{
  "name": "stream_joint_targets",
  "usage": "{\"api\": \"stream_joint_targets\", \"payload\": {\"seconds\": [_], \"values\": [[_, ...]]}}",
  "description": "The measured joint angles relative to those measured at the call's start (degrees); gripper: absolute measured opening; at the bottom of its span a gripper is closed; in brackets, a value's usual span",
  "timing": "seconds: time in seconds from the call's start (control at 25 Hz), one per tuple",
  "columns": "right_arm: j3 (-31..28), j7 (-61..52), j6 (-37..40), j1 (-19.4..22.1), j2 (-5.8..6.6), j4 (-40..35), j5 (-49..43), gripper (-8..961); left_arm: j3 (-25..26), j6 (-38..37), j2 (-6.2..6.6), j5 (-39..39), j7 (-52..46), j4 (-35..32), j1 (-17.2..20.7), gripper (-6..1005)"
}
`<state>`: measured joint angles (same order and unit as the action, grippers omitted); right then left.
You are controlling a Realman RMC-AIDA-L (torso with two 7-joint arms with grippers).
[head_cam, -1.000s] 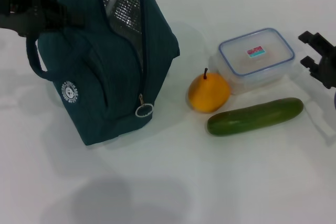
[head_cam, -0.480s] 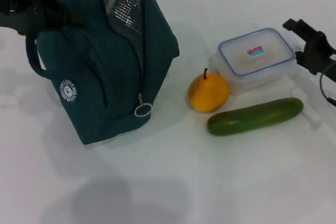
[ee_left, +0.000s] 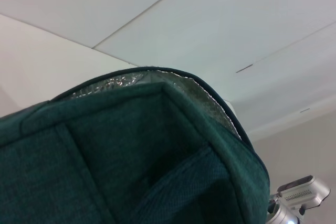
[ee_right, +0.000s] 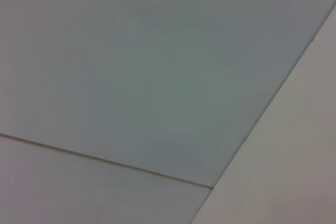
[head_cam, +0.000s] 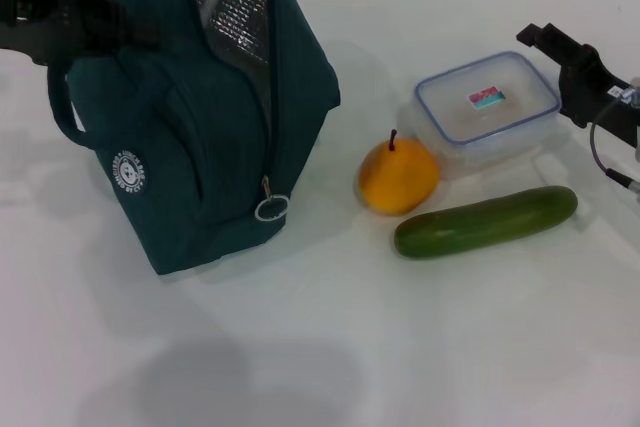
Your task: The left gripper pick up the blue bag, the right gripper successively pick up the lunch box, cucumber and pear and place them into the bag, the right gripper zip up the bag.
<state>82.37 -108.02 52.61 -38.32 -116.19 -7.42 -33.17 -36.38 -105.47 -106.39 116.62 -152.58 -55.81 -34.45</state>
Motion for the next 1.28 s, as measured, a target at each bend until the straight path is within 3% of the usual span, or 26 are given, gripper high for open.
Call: {"api": "stream_joint_targets", "payload": {"seconds": [0.36, 0.6, 0.72, 1.28], "values": [[2.17, 1.13, 0.51, 0.37, 0.21, -0.23, -0.14, 783, -0.01, -0.06, -0.04, 0.0, 0.42, 0.0, 0.03, 43], [1.91, 2.2, -0.04, 0.94, 0.09, -0.87, 0.45, 555, -0.03, -0.15, -0.02, 0.0, 0.53, 0.0, 0.11, 43], [1.91, 2.21, 0.21, 1.04, 0.06, -0.87, 0.55, 302, -0.09, -0.17, 0.02, 0.0, 0.53, -0.05, 0.19, 43], [1.91, 4.93, 2.46, 2.85, 0.0, -2.0, 1.3, 214, -0.35, -0.18, 0.13, 0.03, 1.2, 0.26, 0.13, 44]]}}
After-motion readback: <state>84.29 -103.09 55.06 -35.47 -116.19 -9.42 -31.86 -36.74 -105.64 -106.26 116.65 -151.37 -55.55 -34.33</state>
